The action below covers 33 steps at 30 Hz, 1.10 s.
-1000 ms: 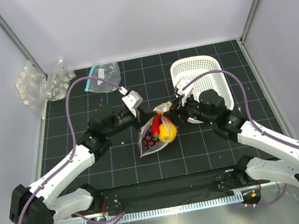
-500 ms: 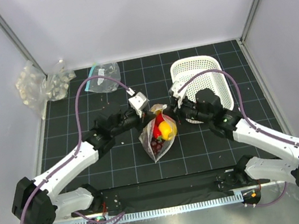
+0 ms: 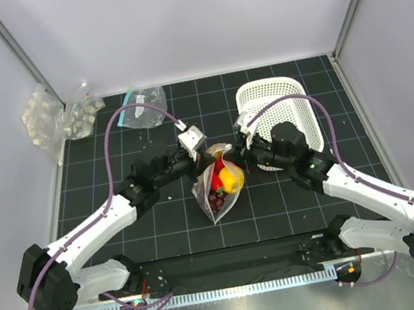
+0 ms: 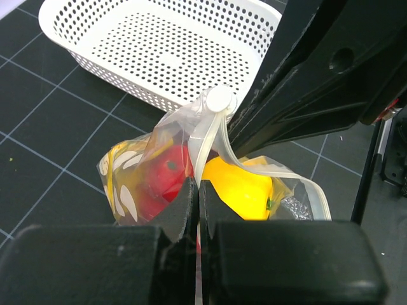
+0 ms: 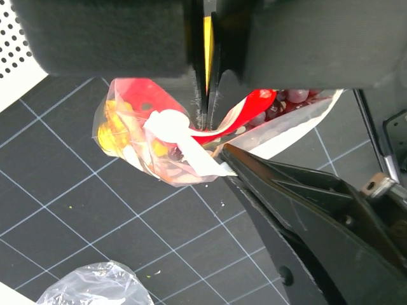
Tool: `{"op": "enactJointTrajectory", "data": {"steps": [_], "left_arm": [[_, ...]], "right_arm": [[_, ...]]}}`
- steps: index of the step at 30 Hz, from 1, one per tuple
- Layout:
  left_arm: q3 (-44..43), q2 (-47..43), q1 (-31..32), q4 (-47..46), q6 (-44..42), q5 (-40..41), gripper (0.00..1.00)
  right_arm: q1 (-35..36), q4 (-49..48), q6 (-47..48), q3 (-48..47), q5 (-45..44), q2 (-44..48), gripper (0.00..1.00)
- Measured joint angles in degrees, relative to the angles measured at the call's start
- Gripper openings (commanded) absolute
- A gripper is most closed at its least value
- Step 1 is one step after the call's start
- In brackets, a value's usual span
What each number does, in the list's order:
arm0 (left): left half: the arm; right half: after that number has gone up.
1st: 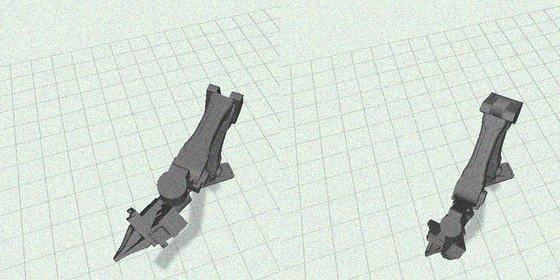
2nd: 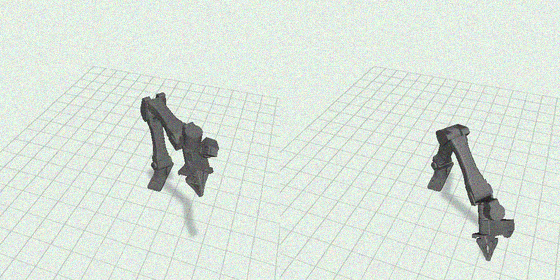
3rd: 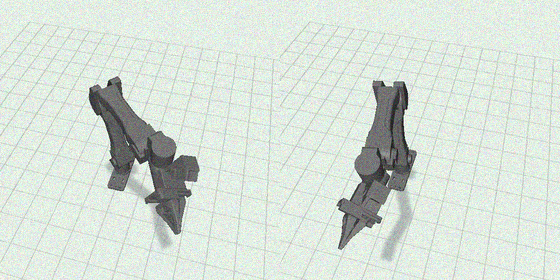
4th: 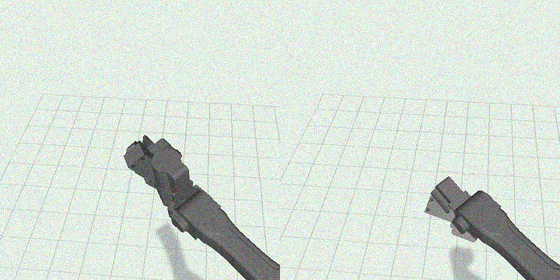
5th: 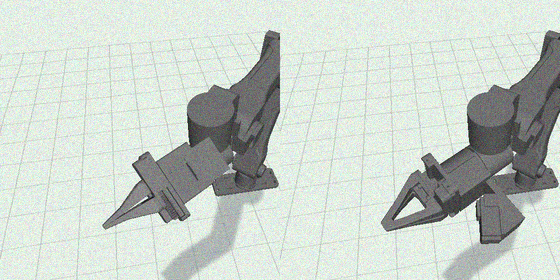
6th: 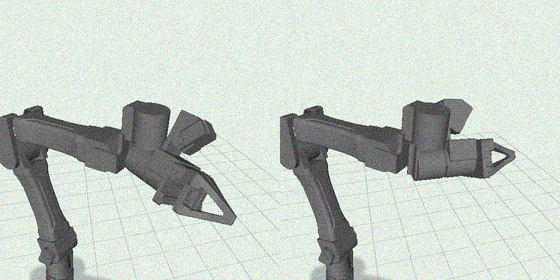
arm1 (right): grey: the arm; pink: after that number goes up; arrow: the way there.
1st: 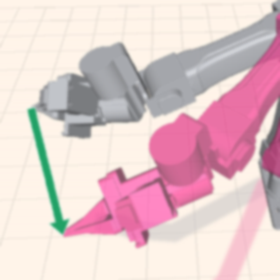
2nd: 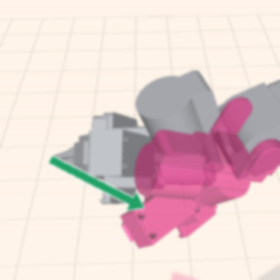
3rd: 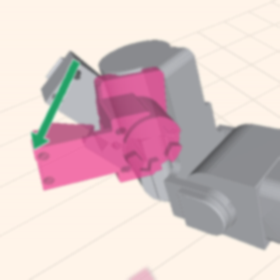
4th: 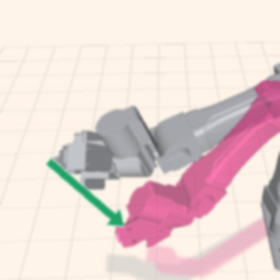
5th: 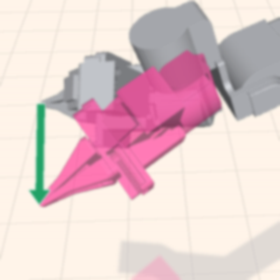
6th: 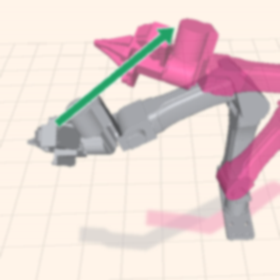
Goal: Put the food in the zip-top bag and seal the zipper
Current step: Zip the zipper food storage bag at the center of the board.
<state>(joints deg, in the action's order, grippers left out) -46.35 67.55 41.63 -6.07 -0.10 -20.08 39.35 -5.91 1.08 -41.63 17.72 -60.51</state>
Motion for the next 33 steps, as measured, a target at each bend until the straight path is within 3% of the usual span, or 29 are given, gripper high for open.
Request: {"op": "enactJointTrajectory", "data": {"steps": [1, 5, 8, 12, 16, 25, 29, 33], "left_arm": [[-0.04, 0.00, 0.00, 0.04, 0.17, 0.02, 0.02], [-0.20, 0.02, 0.00, 0.00, 1.20, 0.13, 0.03], [-0.31, 0.31, 0.00, -0.02, 1.60, 0.02, 0.04], [-0.37, 0.72, 0.15, -0.02, 2.03, -0.31, 0.04], [-0.37, 1.03, 0.35, -0.02, 2.54, -0.44, 0.04], [-0.70, 1.97, 0.85, -0.04, 2.91, -0.55, 0.06], [-1.01, 2.49, 1.38, -0.04, 2.97, -0.55, 0.05], [-1.07, 2.49, 1.86, -0.07, 2.97, -0.50, 0.07]], "right_arm": [[0.00, 0.07, -0.46, 0.00, -0.09, 0.39, 0.28], [0.02, 0.09, -2.29, 0.00, -1.99, 2.75, 0.52], [0.02, -0.33, -2.73, 0.00, -4.33, 4.46, 0.59], [0.00, -1.01, -2.97, 0.00, -6.54, 4.57, 0.62], [0.02, -1.03, -5.55, 0.00, -8.20, 3.04, 0.75], [0.00, -1.53, -16.68, -0.98, -12.74, 1.11, 0.74], [0.11, -2.47, -20.50, -1.07, -13.14, -0.83, 0.68], [0.92, -2.45, -22.64, -1.36, -13.92, -2.62, 0.51]]}}
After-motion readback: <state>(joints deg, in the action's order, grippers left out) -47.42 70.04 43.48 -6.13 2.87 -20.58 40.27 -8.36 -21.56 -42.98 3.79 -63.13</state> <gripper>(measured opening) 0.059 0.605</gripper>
